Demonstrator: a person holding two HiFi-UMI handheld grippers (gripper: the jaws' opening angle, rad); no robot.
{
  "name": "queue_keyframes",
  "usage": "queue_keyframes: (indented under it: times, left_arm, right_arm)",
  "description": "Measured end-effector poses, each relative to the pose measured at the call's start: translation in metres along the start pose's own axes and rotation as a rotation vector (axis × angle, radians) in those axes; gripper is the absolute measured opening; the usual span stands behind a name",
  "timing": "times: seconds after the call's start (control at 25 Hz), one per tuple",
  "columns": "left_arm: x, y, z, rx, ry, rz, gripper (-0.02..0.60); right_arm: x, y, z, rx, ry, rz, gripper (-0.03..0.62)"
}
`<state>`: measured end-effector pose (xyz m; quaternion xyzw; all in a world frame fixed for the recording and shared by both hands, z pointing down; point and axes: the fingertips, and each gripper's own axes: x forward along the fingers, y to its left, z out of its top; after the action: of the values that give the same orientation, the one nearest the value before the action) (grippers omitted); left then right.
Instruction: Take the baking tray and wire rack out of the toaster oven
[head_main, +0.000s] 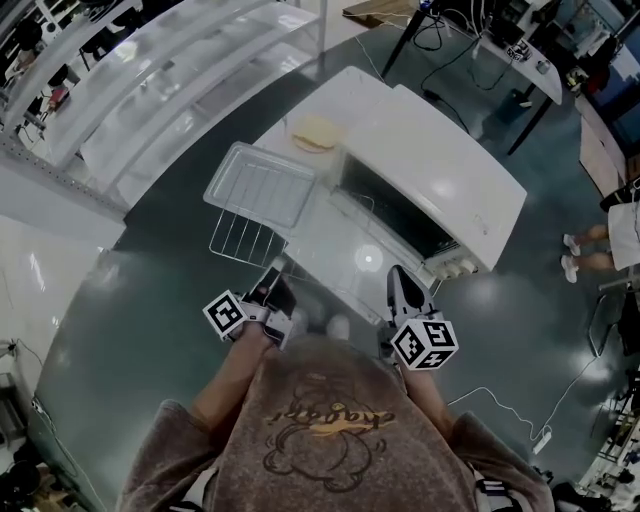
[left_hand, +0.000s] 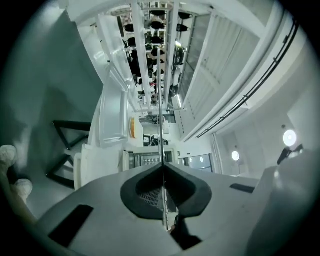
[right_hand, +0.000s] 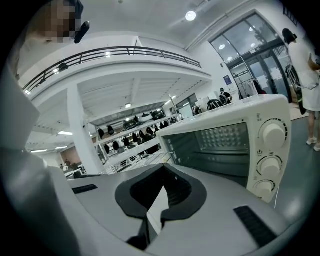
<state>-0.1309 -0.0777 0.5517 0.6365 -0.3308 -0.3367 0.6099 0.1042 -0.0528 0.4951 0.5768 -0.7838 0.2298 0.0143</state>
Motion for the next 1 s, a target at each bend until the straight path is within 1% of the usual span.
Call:
queue_keyframes:
  times: [0.2,0.44,0.6,0.8,1.0]
  left_arm:
    - [-0.009,0.006,0.038,0.010,-0.092,0.023,0.000]
    - [-0.007,0.027,0.076,0.035,-0.164,0.067,0.000]
    - [0.004,0.043,0.096,0.054,-0.186,0.087,0.000]
    - [0.018,0.066,0.114,0.056,-0.199,0.137,0.000]
    - [0.035,0.089,0.133,0.053,-0.226,0.166,0.000]
  right_arm:
    - [0.015,0.018,-0.004,-0.003,0.025,0.045,-0.002]
    - [0.030,0.026,-0.006,-0.006,0.040,0.062,-0.002]
    - [0.039,0.027,-0.006,-0.008,0.045,0.068,-0.002]
    - [0.046,0.026,-0.004,-0.005,0.052,0.057,-0.002]
    - [0.056,0.023,-0.001,-0.006,0.059,0.043,-0.002]
